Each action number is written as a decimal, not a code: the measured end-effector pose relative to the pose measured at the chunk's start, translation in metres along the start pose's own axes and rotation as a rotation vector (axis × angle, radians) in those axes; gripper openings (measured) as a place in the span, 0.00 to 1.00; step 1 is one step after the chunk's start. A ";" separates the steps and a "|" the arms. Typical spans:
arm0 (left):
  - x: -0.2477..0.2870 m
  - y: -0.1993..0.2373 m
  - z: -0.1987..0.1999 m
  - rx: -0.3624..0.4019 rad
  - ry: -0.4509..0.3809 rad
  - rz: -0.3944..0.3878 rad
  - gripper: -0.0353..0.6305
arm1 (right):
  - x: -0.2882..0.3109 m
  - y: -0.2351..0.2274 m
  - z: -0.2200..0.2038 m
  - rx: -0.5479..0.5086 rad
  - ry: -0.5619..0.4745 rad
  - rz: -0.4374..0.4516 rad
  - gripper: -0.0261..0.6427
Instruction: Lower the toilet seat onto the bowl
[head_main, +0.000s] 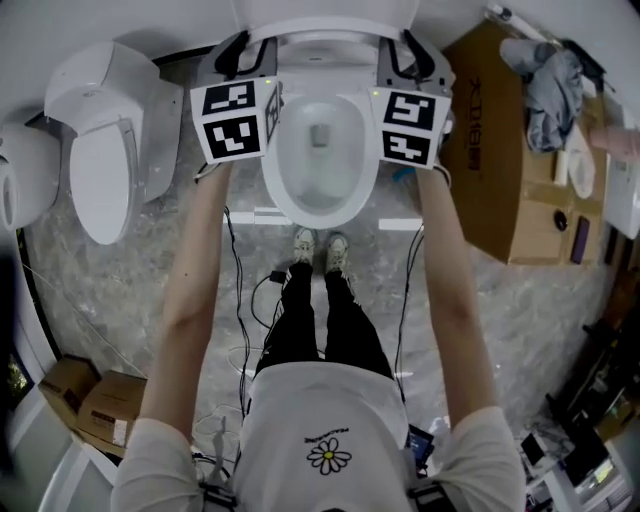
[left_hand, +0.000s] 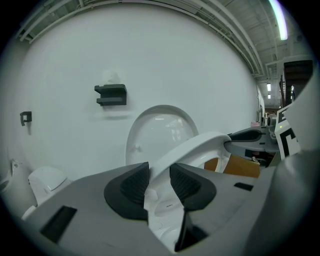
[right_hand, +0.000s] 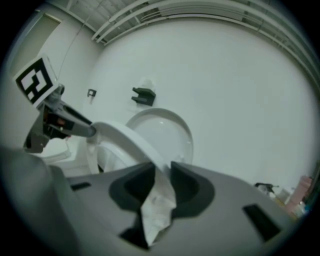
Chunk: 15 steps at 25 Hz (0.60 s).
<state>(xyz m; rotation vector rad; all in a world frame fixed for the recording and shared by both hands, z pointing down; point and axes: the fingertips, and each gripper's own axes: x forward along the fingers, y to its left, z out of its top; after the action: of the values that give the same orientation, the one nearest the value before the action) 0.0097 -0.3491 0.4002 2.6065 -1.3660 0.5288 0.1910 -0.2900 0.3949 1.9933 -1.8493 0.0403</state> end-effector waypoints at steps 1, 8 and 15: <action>-0.003 -0.003 -0.003 0.010 0.009 -0.006 0.28 | -0.005 0.001 -0.004 0.001 0.005 0.000 0.20; -0.040 -0.016 -0.034 0.059 0.065 -0.016 0.28 | -0.046 0.021 -0.025 -0.057 0.002 0.024 0.21; -0.080 -0.037 -0.078 0.159 0.127 -0.056 0.28 | -0.092 0.042 -0.062 -0.085 0.084 -0.006 0.21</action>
<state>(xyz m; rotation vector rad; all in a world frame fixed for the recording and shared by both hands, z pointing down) -0.0207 -0.2440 0.4436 2.6713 -1.2556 0.8104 0.1556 -0.1838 0.4358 1.9101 -1.7636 0.0423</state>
